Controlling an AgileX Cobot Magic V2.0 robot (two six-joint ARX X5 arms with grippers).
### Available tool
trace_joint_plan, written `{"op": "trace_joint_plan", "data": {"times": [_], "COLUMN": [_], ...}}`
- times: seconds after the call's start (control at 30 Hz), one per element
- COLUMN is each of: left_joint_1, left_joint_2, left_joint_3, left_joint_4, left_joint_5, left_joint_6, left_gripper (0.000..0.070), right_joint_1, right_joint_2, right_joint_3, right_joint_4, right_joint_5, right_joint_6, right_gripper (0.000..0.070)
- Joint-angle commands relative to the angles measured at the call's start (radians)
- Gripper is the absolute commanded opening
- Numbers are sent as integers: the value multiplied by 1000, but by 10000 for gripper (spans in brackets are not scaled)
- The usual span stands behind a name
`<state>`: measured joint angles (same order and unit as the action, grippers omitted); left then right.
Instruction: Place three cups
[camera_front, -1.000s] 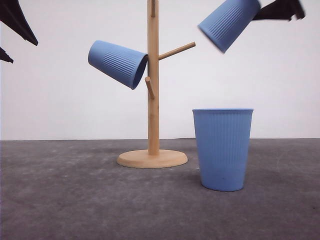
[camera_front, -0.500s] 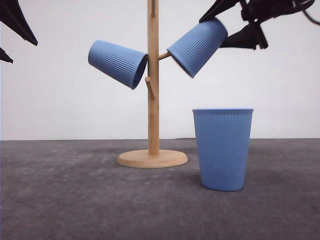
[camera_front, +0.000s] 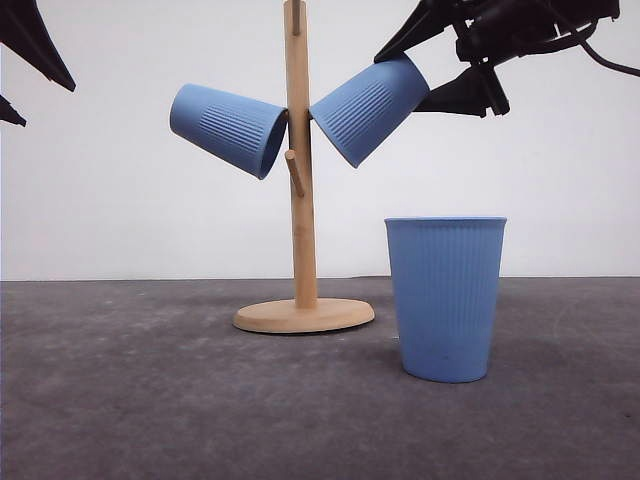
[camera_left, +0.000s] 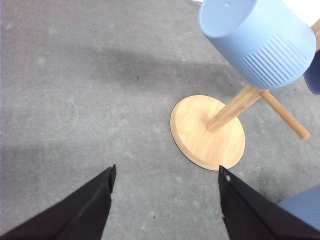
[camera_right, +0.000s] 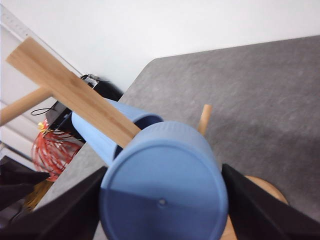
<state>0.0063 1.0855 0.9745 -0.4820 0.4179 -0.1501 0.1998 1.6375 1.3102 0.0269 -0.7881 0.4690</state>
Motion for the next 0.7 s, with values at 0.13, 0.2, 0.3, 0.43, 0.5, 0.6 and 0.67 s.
{"op": "trace_joint_plan", "data": {"times": [0.13, 0.2, 0.3, 0.43, 0.5, 0.6, 0.67], "left_joint_1": [0, 0, 0, 0, 0, 0, 0], "left_joint_2": [5, 5, 5, 5, 5, 5, 5], "left_joint_3": [8, 8, 8, 8, 8, 8, 8], "left_joint_4": [7, 7, 7, 7, 7, 7, 7], "left_joint_5": [1, 1, 0, 0, 1, 0, 0], "left_joint_6": [-1, -1, -1, -1, -1, -1, -1], "left_gripper": [388, 388, 388, 388, 389, 388, 388], "right_joint_1": [7, 6, 0, -7, -12, -18, -26], "right_joint_2": [22, 22, 22, 22, 22, 22, 22], "right_joint_3": [11, 11, 11, 11, 11, 11, 11], "right_joint_4": [24, 23, 17, -4, -19, -49, -65], "right_joint_5": [6, 3, 2, 2, 2, 2, 2], "right_joint_6": [-4, -5, -6, -17, -30, -44, -53], "right_gripper": [452, 451, 453, 457, 459, 459, 460]}}
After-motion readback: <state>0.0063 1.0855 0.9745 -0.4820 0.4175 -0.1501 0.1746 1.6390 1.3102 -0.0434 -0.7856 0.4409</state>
